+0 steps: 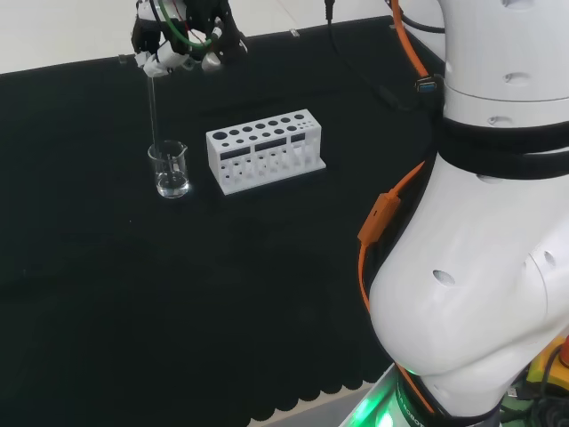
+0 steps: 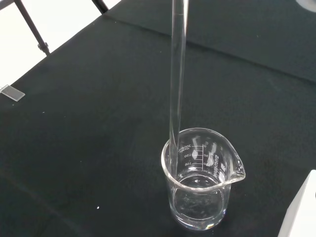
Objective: Put the glass rod back on the white test tube rack.
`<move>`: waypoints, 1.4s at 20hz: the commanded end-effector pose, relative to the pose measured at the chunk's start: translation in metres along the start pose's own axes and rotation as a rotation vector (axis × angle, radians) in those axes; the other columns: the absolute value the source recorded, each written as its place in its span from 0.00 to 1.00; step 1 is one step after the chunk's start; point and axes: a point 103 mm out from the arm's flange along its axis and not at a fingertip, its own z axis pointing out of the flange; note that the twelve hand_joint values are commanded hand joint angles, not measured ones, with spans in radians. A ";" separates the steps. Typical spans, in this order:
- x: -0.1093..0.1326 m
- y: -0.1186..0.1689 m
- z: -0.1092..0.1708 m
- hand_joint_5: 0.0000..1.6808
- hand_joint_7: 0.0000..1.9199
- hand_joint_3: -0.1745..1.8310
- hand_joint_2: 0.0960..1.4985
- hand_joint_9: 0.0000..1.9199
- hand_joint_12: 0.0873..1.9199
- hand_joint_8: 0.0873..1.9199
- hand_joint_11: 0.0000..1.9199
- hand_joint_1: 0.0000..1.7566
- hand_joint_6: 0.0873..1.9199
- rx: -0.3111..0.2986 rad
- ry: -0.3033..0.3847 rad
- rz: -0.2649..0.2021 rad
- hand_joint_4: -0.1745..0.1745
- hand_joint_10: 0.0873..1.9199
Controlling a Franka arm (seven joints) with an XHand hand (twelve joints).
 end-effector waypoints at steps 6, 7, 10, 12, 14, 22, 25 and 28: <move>-0.002 -0.004 -0.006 0.65 0.81 0.00 0.75 0.91 0.45 0.35 0.88 0.67 0.44 0.018 -0.015 0.000 0.00 0.26; -0.003 -0.004 -0.007 0.65 0.81 0.00 0.75 0.91 0.45 0.35 0.88 0.67 0.44 0.016 -0.015 0.004 0.00 0.26; -0.008 -0.008 -0.014 0.65 0.81 0.00 0.75 0.91 0.45 0.35 0.88 0.67 0.44 0.005 -0.016 0.031 0.00 0.26; -0.011 -0.010 -0.022 0.65 0.81 0.00 0.75 0.91 0.45 0.35 0.88 0.67 0.44 -0.008 -0.015 0.041 0.00 0.26; -0.013 -0.013 -0.029 0.65 0.81 0.00 0.75 0.91 0.45 0.35 0.88 0.67 0.44 -0.024 -0.014 0.048 0.00 0.26; -0.028 -0.019 -0.053 0.65 0.81 0.00 0.75 0.91 0.45 0.35 0.88 0.67 0.44 -0.059 -0.015 0.080 0.00 0.26; -0.034 -0.019 -0.062 0.65 0.81 0.00 0.75 0.91 0.45 0.35 0.88 0.67 0.44 -0.065 -0.027 0.088 0.00 0.26; -0.043 -0.021 -0.065 0.65 0.81 0.00 0.75 0.91 0.45 0.35 0.88 0.67 0.44 -0.062 -0.036 0.105 0.00 0.26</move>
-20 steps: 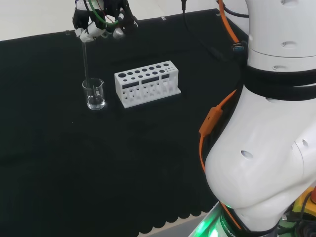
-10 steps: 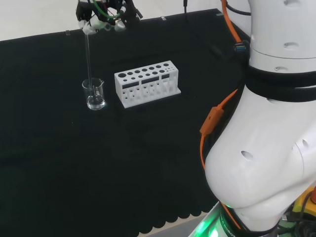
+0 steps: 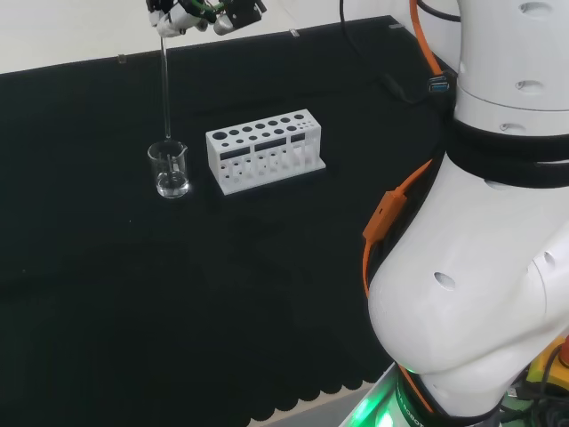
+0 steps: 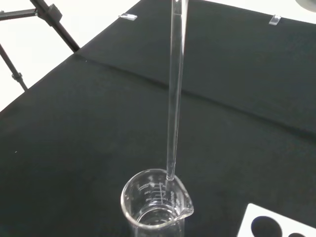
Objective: Put the glass rod back on the white test tube rack.
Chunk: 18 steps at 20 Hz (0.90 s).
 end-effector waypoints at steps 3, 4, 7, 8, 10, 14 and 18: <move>-0.023 -0.003 -0.014 0.65 0.81 0.00 0.75 0.91 0.45 0.35 0.88 0.67 0.44 -0.007 -0.015 0.042 0.00 0.26; -0.026 -0.004 -0.017 0.65 0.81 0.00 0.75 0.91 0.45 0.35 0.88 0.67 0.44 -0.011 -0.015 0.049 0.00 0.26; -0.035 -0.006 -0.021 0.65 0.81 0.00 0.75 0.91 0.45 0.35 0.88 0.67 0.44 -0.015 -0.018 0.067 0.00 0.26; -0.037 -0.007 -0.022 0.65 0.81 0.00 0.75 0.91 0.45 0.35 0.88 0.67 0.44 -0.016 -0.018 0.073 0.00 0.26; -0.043 -0.010 -0.024 0.65 0.81 0.00 0.75 0.91 0.45 0.35 0.88 0.67 0.44 -0.017 -0.019 0.085 0.00 0.26; -0.053 -0.017 -0.026 0.65 0.81 0.00 0.75 0.91 0.45 0.35 0.88 0.67 0.44 -0.022 -0.022 0.109 0.00 0.26; -0.065 -0.024 -0.032 0.65 0.81 0.00 0.75 0.91 0.45 0.35 0.88 0.67 0.44 -0.029 -0.024 0.137 0.00 0.26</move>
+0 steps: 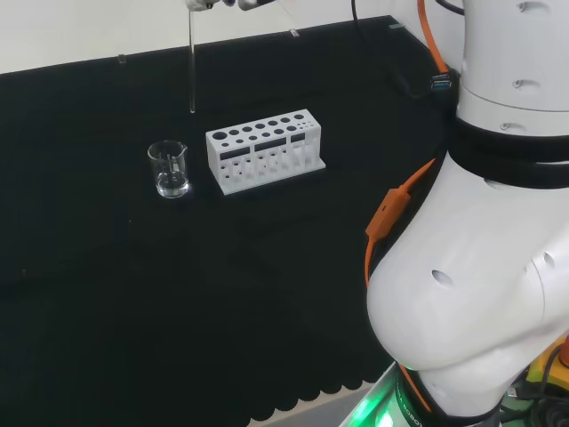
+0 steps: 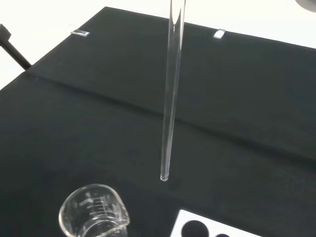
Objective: Put the glass rod back on the white test tube rack.
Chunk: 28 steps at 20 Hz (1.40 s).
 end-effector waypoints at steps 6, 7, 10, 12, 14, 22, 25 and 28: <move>-0.034 -0.014 -0.017 0.65 0.81 0.00 0.75 0.91 0.45 0.35 0.88 0.67 0.44 -0.018 -0.014 0.076 0.00 0.26; -0.037 -0.015 -0.018 0.65 0.81 0.00 0.75 0.91 0.46 0.35 0.88 0.67 0.44 -0.020 -0.014 0.083 0.00 0.26; -0.044 -0.016 -0.022 0.65 0.81 0.00 0.75 0.91 0.46 0.35 0.88 0.67 0.44 -0.025 -0.017 0.101 0.00 0.26; -0.049 -0.017 -0.025 0.65 0.81 0.00 0.75 0.91 0.46 0.35 0.88 0.67 0.44 -0.028 -0.019 0.115 0.00 0.26; -0.054 -0.018 -0.027 0.65 0.81 0.00 0.75 0.91 0.46 0.35 0.88 0.67 0.44 -0.030 -0.022 0.127 0.00 0.26; -0.073 -0.030 -0.031 0.65 0.81 0.00 0.75 0.91 0.46 0.35 0.88 0.67 0.43 -0.036 -0.037 0.170 0.00 0.26; -0.082 -0.036 -0.031 0.65 0.81 0.00 0.75 0.91 0.46 0.35 0.88 0.67 0.43 -0.037 -0.037 0.191 0.00 0.26; -0.091 -0.045 -0.030 0.65 0.81 0.00 0.75 0.91 0.46 0.35 0.88 0.67 0.43 -0.038 -0.035 0.212 0.00 0.26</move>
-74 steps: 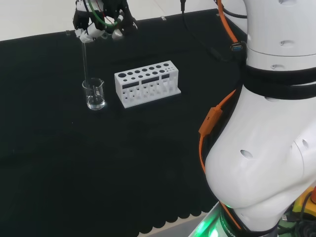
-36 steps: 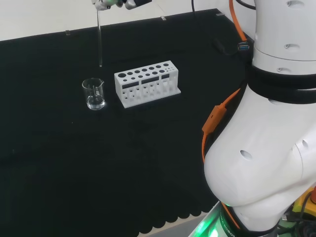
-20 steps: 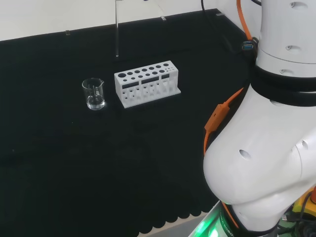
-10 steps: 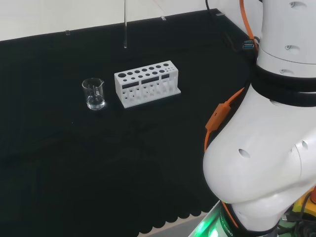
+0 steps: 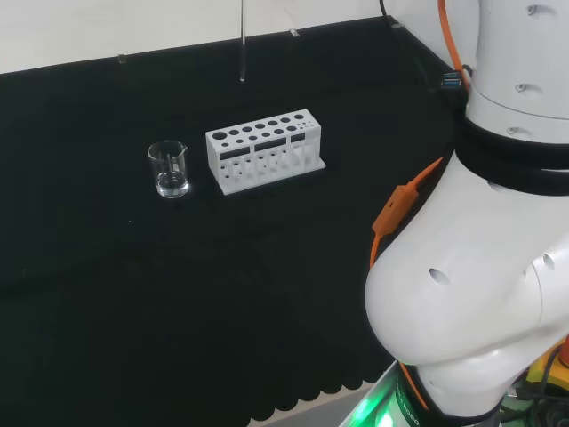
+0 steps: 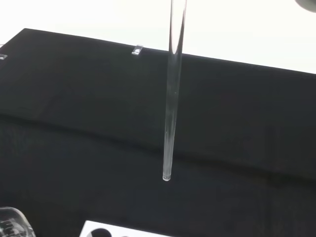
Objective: Put the glass rod back on the white test tube rack.
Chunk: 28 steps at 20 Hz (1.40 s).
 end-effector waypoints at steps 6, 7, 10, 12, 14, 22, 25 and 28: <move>-0.032 -0.021 0.002 0.65 0.81 0.00 0.75 0.91 0.46 0.35 0.88 0.67 0.43 -0.010 0.013 0.060 0.00 0.26; -0.034 -0.023 0.003 0.65 0.81 0.00 0.75 0.91 0.46 0.35 0.88 0.67 0.43 -0.010 0.015 0.062 0.00 0.26; -0.036 -0.025 0.004 0.65 0.81 0.00 0.75 0.91 0.46 0.35 0.88 0.67 0.43 -0.007 0.017 0.067 0.00 0.26; -0.037 -0.027 0.005 0.65 0.81 0.00 0.75 0.91 0.46 0.35 0.88 0.67 0.43 -0.005 0.023 0.070 0.00 0.26; -0.038 -0.030 0.008 0.65 0.81 0.00 0.75 0.91 0.46 0.35 0.88 0.67 0.43 -0.003 0.024 0.074 0.00 0.26; -0.048 -0.045 0.017 0.65 0.81 0.00 0.75 0.91 0.46 0.35 0.88 0.67 0.43 0.028 -0.002 0.126 0.00 0.26; -0.047 -0.046 0.016 0.65 0.81 0.00 0.75 0.91 0.46 0.35 0.88 0.67 0.43 0.021 -0.003 0.130 0.00 0.26; -0.050 -0.052 0.017 0.65 0.81 0.00 0.75 0.91 0.46 0.35 0.88 0.67 0.43 0.014 0.013 0.123 0.00 0.26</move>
